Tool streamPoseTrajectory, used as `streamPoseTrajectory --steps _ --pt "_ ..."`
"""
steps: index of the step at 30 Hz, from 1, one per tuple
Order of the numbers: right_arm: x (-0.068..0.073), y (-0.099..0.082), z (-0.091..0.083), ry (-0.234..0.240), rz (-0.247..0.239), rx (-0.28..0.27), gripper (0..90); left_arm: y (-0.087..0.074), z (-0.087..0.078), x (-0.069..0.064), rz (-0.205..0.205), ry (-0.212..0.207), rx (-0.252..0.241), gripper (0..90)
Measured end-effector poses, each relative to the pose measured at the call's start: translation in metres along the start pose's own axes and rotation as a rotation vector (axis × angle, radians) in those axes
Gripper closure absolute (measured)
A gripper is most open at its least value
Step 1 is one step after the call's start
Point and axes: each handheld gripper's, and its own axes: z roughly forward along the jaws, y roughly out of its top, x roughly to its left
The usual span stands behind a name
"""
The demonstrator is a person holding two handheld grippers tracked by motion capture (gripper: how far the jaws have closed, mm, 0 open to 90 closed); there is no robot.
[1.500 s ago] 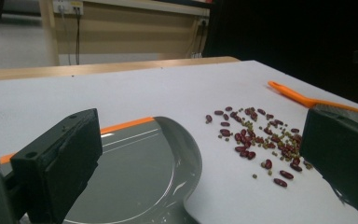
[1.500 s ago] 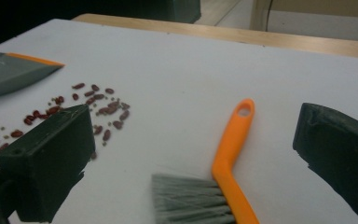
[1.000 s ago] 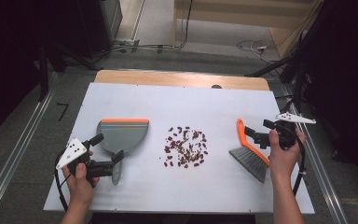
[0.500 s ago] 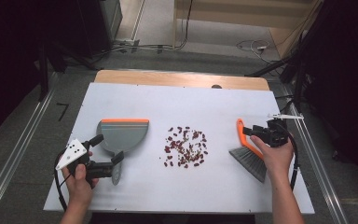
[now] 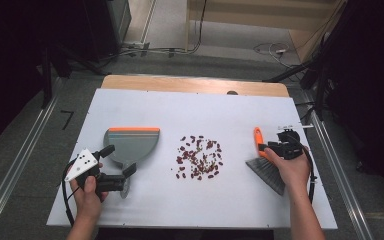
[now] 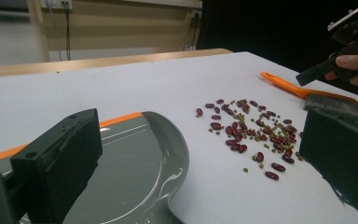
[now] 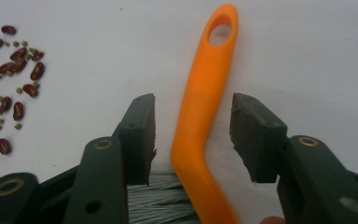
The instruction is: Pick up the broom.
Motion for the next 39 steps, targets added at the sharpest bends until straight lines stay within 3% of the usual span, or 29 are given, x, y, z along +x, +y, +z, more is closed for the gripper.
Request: streamPoseTrajectory --steps 7,13,18,28,31,39 --pt "0.006 -0.004 0.012 -0.031 -0.022 0.052 51.3 0.0 0.001 -0.002 0.005 -0.013 0.009 0.0" --pt "0.013 -0.008 0.016 -0.123 -0.043 0.078 61.5 -0.001 0.003 -0.003 0.013 -0.016 0.022 0.0" --pt "0.02 -0.005 0.017 -0.175 -0.057 0.118 61.9 -0.001 0.002 -0.005 0.017 -0.014 0.023 0.0" --pt "0.02 -0.004 0.018 -0.183 -0.042 0.116 66.5 -0.001 0.002 -0.008 0.019 -0.013 0.024 0.0" --pt "0.012 -0.005 0.016 -0.139 -0.016 0.102 67.5 -0.001 0.001 -0.009 0.025 -0.013 0.025 0.0" --pt "0.012 -0.009 0.015 -0.128 -0.025 0.079 67.6 0.0 0.003 -0.009 0.024 -0.017 0.025 0.0"
